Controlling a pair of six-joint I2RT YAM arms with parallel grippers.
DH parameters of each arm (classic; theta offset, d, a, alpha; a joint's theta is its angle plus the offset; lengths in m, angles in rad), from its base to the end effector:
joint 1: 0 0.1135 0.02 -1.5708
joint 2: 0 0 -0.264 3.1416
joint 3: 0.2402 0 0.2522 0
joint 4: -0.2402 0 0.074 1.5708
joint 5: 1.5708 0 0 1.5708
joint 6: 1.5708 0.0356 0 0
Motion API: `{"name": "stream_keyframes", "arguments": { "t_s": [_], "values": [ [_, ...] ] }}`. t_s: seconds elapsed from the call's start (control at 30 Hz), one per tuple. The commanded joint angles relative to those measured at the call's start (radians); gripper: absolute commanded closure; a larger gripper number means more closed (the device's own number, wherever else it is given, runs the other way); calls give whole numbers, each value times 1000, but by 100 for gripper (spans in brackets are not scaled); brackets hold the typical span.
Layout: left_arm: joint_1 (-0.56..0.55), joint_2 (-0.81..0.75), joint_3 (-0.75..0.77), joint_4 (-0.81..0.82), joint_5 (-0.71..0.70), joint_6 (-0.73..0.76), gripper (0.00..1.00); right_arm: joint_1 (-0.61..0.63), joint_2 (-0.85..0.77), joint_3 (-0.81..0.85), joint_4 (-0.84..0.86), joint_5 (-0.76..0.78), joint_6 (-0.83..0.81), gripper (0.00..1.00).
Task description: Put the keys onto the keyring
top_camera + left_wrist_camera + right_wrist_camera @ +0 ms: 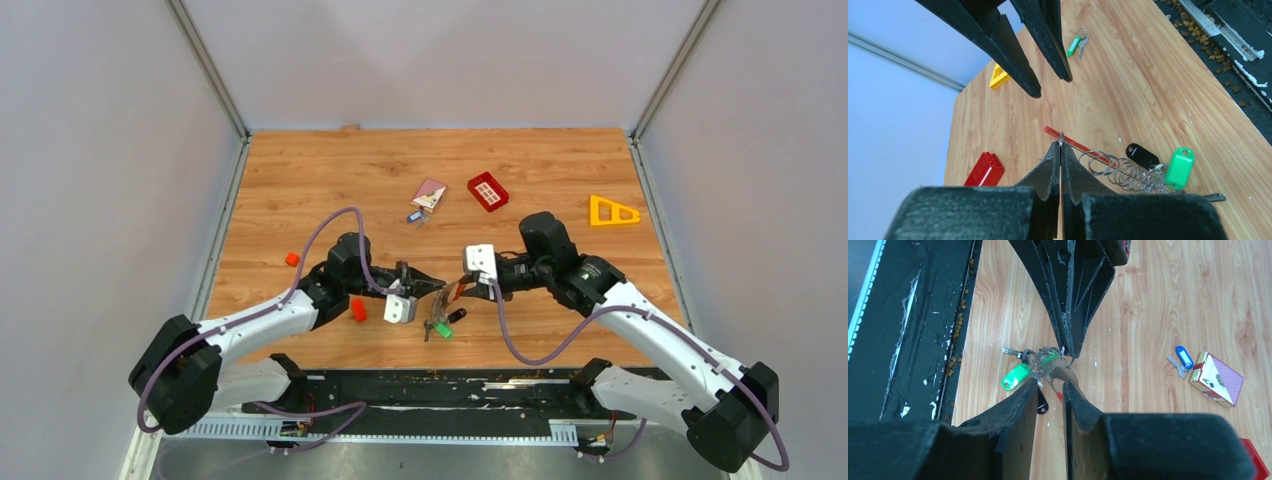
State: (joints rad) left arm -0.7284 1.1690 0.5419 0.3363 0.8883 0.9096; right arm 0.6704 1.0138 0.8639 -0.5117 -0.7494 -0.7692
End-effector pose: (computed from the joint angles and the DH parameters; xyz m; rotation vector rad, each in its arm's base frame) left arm 0.1627 -0.1822 0.2337 1.6544 0.7216 -0.6917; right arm 0.1499 0.1498 0.2989 -1.6810 1.3077 0.7711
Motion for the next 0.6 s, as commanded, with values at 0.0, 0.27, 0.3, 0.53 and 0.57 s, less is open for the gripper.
{"name": "stream_keyframes", "arguments": {
  "t_s": [0.0, 0.27, 0.3, 0.53, 0.57],
  "values": [
    [-12, -2, 14, 34, 7, 0, 100, 34, 20, 4, 51, 49, -33, 74],
    [-12, 31, 21, 158, 55, -255, 100, 63, 20, -25, 119, 119, -29, 75],
    [-13, 33, 22, 168, 56, -274, 100, 63, 18, -29, 124, 122, -29, 75],
    [-12, 50, 25, 245, 58, -397, 100, 65, 14, -43, 136, 127, -23, 75],
    [-12, 53, 25, 250, 58, -408, 100, 66, 14, -42, 139, 126, -19, 75]
  ]
}}
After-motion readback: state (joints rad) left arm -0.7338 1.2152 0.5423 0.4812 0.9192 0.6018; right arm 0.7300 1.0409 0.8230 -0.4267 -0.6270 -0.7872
